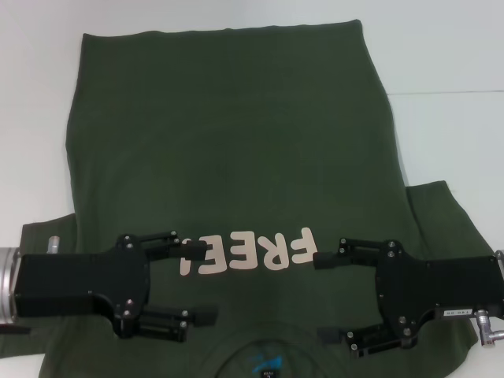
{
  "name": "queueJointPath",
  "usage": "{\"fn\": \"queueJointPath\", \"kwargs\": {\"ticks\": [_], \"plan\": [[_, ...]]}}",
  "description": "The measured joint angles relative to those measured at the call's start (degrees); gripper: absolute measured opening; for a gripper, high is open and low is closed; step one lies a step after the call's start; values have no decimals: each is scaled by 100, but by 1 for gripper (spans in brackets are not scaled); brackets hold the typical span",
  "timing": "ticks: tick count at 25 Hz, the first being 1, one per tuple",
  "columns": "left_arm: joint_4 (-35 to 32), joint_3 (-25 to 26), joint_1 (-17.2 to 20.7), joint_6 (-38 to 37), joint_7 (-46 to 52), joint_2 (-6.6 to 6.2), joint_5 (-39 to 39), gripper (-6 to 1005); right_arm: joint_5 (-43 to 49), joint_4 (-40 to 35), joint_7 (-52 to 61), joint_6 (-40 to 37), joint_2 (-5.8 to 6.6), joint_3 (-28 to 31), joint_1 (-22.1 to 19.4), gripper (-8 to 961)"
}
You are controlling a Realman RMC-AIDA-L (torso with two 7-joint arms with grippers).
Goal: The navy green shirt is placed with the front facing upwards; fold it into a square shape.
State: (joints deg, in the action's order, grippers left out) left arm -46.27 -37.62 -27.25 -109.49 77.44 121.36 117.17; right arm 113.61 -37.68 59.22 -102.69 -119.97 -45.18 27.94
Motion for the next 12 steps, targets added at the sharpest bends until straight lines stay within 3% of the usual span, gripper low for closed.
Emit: {"fn": "queueJointPath", "kwargs": {"ticks": [12], "plan": [[107,2,-46,129,-18,-8,-1,917,-31,49,41,-46,0,8,29,919]]}}
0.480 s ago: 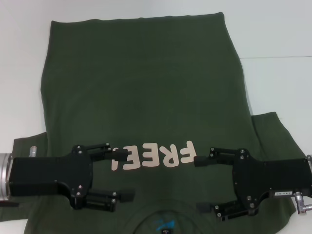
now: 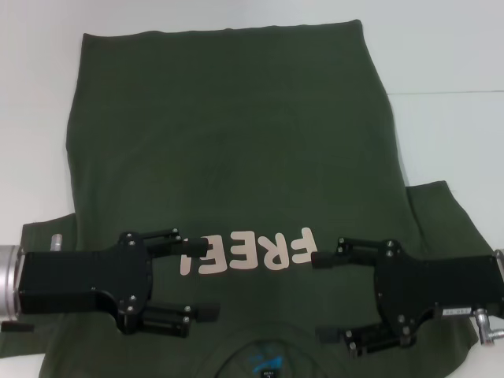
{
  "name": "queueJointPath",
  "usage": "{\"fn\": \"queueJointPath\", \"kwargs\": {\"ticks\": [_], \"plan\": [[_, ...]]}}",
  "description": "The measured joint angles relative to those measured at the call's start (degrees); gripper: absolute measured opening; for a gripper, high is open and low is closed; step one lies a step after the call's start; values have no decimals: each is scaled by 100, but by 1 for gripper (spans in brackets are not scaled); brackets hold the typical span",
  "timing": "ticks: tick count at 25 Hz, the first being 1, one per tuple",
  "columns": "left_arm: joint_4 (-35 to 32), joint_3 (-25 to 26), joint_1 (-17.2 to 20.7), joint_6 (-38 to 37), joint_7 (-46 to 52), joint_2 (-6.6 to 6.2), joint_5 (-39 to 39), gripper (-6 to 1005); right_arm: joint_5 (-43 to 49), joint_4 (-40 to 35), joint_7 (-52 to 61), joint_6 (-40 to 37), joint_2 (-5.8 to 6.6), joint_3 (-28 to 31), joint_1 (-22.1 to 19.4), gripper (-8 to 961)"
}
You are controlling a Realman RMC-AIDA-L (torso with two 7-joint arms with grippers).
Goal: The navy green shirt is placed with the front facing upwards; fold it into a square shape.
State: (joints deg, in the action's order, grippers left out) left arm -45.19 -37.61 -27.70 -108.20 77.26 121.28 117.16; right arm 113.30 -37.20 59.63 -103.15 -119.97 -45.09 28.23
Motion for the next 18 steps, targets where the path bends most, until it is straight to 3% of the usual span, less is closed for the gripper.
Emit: {"fn": "queueJointPath", "kwargs": {"ticks": [4,9,14,18], "plan": [[5,-13,2,24,-6,8,-2,917,-147,-33,511,71,15,54,83,917],[47,-51,-22,109,-10,24,-9,917,-196,-458,1949,500,43,62,294,913],[108,-50,-65,123,-10,27,-23,917,363,-1195,3455,807,64,14,515,913],[133,-45,-93,129,-7,27,-39,917,786,-1795,3991,663,74,16,577,913]]}}
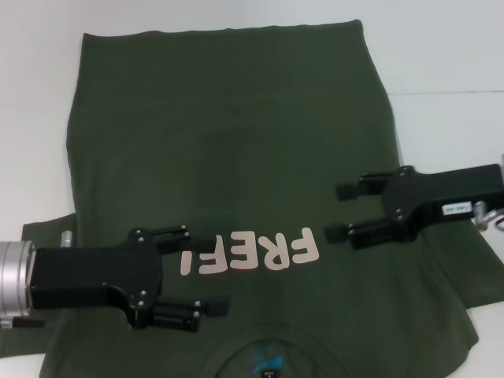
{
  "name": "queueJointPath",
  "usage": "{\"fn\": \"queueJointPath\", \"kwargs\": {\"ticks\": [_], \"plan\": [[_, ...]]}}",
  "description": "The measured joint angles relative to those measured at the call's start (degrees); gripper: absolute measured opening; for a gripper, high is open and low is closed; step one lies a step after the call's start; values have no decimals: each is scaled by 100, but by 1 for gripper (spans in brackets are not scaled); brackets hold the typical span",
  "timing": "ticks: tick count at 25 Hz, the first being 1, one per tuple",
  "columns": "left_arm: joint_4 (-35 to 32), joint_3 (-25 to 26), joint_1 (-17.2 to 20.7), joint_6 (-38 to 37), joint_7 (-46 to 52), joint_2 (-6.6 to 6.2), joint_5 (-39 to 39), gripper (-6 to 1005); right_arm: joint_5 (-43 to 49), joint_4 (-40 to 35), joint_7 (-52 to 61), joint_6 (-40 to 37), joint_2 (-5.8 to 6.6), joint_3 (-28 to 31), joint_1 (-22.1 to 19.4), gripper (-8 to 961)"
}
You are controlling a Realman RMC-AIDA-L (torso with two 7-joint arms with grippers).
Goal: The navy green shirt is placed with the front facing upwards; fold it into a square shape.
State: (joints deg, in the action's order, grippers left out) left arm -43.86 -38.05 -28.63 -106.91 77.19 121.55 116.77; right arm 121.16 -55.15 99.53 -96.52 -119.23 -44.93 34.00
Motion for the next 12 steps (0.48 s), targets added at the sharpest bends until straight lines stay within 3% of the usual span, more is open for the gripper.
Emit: {"fn": "queueJointPath", "kwargs": {"ticks": [5,12], "plan": [[74,20,-34,8,6,5,-6,917,957,-1054,1140,516,-44,-2,-99,914],[126,33,-56,87,24,25,-35,917,2839,-1628,2084,597,-42,-138,22,912]]}}
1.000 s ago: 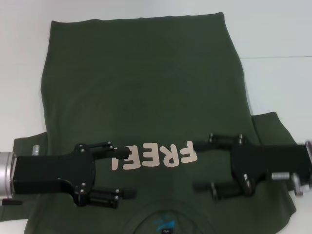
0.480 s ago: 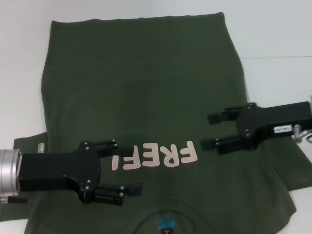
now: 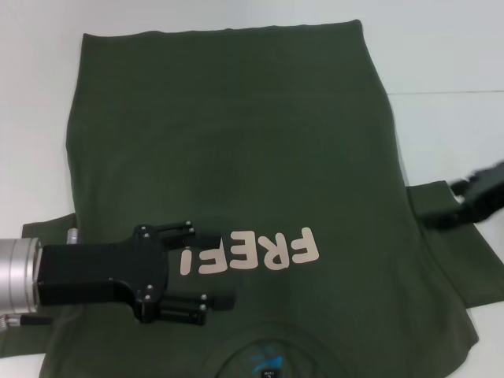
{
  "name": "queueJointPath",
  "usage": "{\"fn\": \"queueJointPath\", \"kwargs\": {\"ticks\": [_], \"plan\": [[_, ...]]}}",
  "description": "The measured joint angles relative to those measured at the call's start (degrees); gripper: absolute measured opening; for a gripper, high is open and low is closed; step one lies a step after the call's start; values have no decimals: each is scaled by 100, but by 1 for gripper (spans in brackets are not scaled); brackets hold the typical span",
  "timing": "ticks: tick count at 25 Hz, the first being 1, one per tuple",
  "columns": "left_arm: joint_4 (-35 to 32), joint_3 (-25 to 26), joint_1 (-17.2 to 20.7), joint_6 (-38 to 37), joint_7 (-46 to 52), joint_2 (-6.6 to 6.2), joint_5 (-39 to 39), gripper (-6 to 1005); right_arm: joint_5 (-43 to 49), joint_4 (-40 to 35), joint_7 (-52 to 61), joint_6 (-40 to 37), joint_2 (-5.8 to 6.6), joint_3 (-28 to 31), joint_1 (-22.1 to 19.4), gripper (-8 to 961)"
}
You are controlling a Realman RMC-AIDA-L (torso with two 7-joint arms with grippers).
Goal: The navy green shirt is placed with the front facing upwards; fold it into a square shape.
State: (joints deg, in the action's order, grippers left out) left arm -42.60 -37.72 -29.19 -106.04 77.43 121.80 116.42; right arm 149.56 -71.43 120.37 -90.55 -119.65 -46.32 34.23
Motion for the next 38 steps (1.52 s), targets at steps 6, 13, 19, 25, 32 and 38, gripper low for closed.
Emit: {"fn": "queueJointPath", "kwargs": {"ticks": [6,13,19,25,32,38], "plan": [[50,2,-61,13,76,8,-50,917,1362,-92,647,-52,-8,-435,61,913],[51,2,-85,54,117,2,-58,916,1817,-76,879,-290,0,-489,22,914],[55,2,-87,84,112,7,-59,916,1829,13,966,-321,4,-521,-90,913],[105,2,-84,85,76,11,-59,916,1834,90,995,-271,23,-482,-183,914],[116,-7,-89,90,64,34,-58,916,1839,232,1161,-171,19,-475,-232,913],[121,-23,-87,101,62,46,-58,916,1838,332,1321,-124,18,-430,-229,913]]}}
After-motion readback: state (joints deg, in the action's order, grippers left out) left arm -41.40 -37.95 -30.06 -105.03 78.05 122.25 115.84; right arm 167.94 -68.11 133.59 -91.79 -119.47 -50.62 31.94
